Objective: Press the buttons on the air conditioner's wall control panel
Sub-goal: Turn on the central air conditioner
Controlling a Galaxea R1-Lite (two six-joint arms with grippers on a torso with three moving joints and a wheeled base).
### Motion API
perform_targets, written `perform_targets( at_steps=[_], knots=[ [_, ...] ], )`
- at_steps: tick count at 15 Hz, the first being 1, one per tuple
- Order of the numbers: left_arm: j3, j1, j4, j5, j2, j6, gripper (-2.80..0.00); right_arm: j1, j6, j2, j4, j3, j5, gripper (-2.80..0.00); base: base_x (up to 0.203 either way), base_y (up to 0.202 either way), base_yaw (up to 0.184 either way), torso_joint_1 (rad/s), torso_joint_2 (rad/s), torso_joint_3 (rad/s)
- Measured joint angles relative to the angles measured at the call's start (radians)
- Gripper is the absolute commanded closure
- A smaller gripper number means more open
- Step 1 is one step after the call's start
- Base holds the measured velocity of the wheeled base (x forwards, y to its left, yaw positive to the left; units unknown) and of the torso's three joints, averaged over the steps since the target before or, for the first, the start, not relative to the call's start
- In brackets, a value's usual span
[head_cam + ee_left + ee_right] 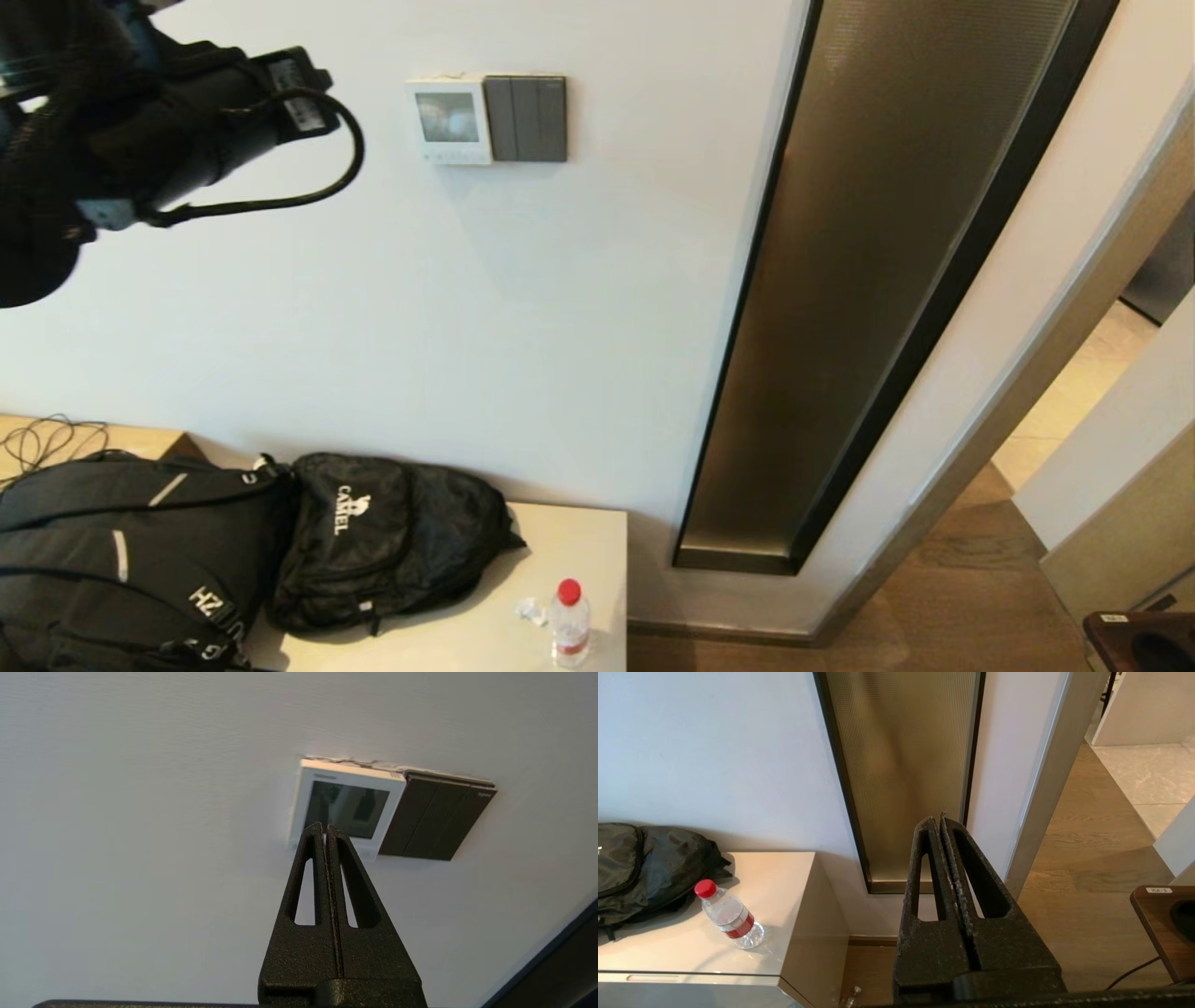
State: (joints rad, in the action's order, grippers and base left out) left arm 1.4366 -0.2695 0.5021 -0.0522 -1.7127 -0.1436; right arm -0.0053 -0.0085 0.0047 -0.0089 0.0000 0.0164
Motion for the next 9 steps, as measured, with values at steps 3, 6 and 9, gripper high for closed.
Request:
perform_targets(
  at_steps=[3,6,9],
  knots=[
    [0.187,-0.048,0.001,-0.009,-0.176,-0.002,0.0,0.0,0.0,0.0,0.0,0.0,0.0,0.0,0.0,0.0,0.0,0.0,0.0,0.0],
    [0.256,-0.081,0.0,-0.012,-0.282,-0.001,0.0,0.0,0.0,0.0,0.0,0.0,0.0,0.0,0.0,0.0,0.0,0.0,0.0,0.0],
    [0.252,-0.091,0.01,-0.014,-0.333,-0.004,0.0,0.0,0.0,0.0,0.0,0.0,0.0,0.0,0.0,0.0,0.0,0.0,0.0,0.0]
  ],
)
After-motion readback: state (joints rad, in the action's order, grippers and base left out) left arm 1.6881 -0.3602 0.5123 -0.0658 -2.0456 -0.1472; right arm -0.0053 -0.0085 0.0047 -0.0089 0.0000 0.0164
